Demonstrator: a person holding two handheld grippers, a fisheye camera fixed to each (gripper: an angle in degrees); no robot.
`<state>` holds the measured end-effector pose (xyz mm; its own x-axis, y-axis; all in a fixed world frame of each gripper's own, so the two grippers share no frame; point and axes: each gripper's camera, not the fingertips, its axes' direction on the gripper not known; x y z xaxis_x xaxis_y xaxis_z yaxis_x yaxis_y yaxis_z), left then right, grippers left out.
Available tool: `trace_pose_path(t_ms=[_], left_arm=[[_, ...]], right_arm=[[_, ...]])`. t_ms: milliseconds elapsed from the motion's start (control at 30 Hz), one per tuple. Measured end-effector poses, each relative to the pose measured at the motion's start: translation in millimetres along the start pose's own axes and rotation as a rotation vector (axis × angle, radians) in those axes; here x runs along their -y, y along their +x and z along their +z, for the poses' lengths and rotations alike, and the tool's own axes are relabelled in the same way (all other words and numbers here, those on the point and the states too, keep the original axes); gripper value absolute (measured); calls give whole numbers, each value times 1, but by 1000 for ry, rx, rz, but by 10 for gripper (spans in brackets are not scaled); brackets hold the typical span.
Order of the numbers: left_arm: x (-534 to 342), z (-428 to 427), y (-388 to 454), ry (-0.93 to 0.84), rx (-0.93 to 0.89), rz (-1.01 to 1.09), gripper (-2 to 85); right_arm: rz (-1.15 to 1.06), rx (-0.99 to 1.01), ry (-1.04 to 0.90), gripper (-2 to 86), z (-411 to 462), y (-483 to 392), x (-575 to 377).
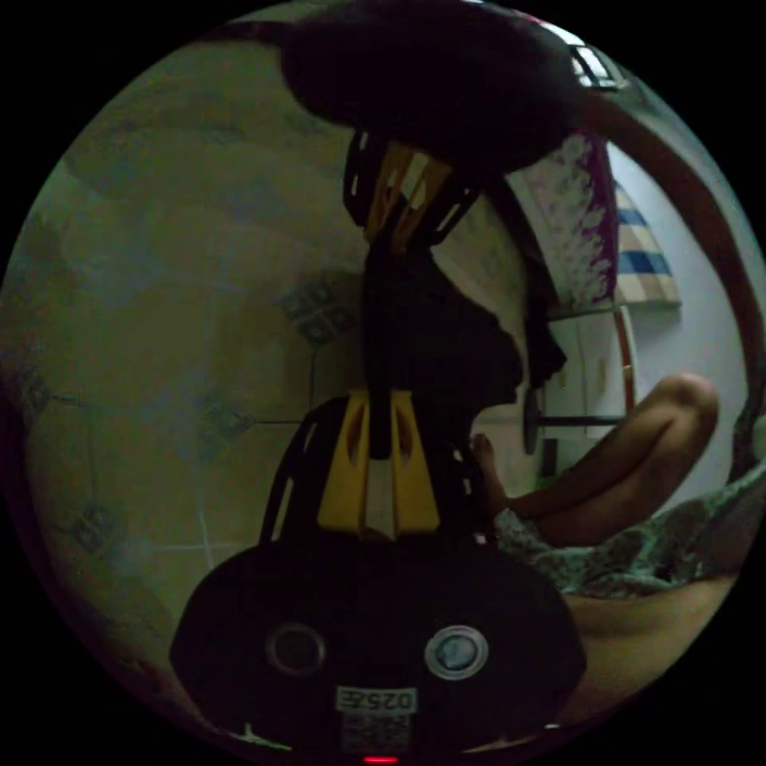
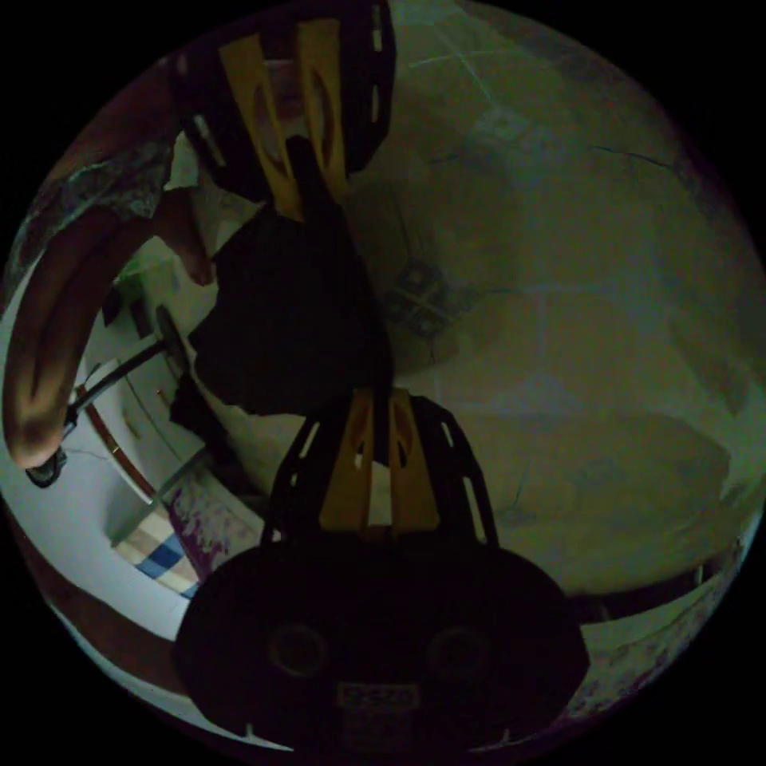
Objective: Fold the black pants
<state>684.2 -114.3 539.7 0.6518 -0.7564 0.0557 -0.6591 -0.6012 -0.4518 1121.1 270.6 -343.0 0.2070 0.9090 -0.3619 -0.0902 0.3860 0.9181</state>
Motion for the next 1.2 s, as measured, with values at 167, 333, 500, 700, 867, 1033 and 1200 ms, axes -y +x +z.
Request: trace_pose_path(t_ms=[167,333,500,700,867,1033,1200], left_arm=[[-47,-93,24,276,49,45,3],[-60,-88,112,401,65,292,-1],[-44,18,192,293,29,494,1],[-51,163,227,123,104,571,-2],[-57,196,216,62,47,434,2],[-63,204,224,18,75,470,34],[-69,228,225,-136,77,539,54]], right_arm=[[213,-262,268,6,-74,-47,-55],[283,-488,394,14,-52,-180,-109],[321,-679,249,12,52,-302,-97],[493,-580,331,16,159,-355,-78],[473,-492,355,41,178,-365,-103],[493,-358,439,70,187,-378,-154],[542,-261,410,55,209,-401,-198]])
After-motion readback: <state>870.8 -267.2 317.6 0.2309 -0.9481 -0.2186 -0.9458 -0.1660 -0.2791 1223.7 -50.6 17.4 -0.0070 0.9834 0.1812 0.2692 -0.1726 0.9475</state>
